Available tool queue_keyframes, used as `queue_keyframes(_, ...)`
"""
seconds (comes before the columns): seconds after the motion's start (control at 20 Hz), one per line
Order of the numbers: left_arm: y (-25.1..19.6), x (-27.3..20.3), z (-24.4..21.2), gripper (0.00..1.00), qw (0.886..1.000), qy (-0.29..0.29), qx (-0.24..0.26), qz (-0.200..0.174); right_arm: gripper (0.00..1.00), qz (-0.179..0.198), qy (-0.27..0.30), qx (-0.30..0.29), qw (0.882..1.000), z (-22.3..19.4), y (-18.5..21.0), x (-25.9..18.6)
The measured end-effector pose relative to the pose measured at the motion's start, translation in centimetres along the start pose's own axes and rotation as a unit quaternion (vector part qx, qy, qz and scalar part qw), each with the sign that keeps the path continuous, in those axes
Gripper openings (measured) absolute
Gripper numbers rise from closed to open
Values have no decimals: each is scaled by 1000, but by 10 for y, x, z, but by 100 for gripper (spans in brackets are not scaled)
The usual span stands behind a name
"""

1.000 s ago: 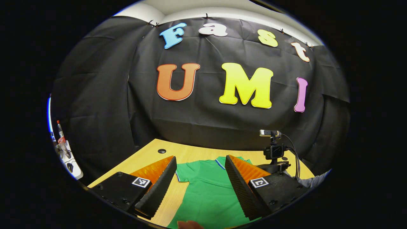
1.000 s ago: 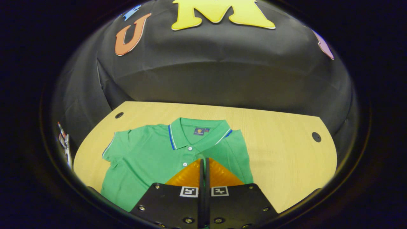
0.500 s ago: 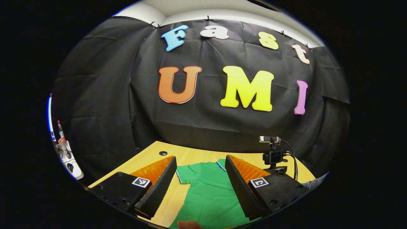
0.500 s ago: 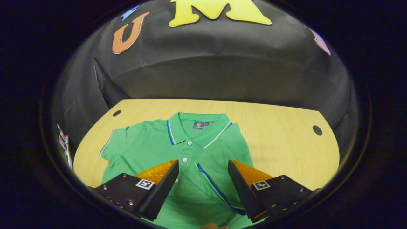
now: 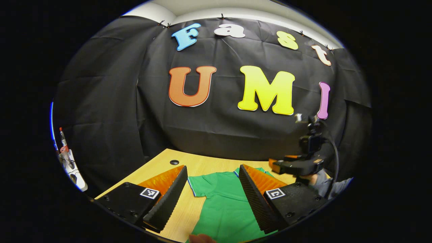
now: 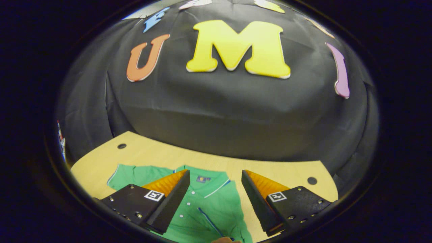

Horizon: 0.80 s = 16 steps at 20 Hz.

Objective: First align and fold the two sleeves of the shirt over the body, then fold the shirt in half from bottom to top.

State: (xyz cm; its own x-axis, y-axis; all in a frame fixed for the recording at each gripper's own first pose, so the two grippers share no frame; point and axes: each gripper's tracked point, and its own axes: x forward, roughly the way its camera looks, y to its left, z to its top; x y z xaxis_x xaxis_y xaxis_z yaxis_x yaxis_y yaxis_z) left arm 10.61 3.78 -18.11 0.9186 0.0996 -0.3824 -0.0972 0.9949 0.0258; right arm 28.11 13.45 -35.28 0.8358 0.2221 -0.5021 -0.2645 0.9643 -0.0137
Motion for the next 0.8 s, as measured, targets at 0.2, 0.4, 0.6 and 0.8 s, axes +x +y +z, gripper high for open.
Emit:
queue_keyframes(0.2, -2, 29, -17, 99, 1000, 15, -6, -13, 95, -23, -75, 4, 997, 70, -24, -45)
queue_keyframes(0.4, 3, 70, -46, 99, 999, 43, -3, -16, 95, -40, -115, 31, 992, 104, -46, -89)
queue_keyframes(0.6, 15, 111, -75, 99, 997, 73, 11, -10, 95, -38, -136, 58, 988, 118, -59, -135)
queue_keyframes(0.8, 23, 152, -100, 98, 995, 95, 39, -5, 95, -35, -150, 75, 985, 118, -64, -180)
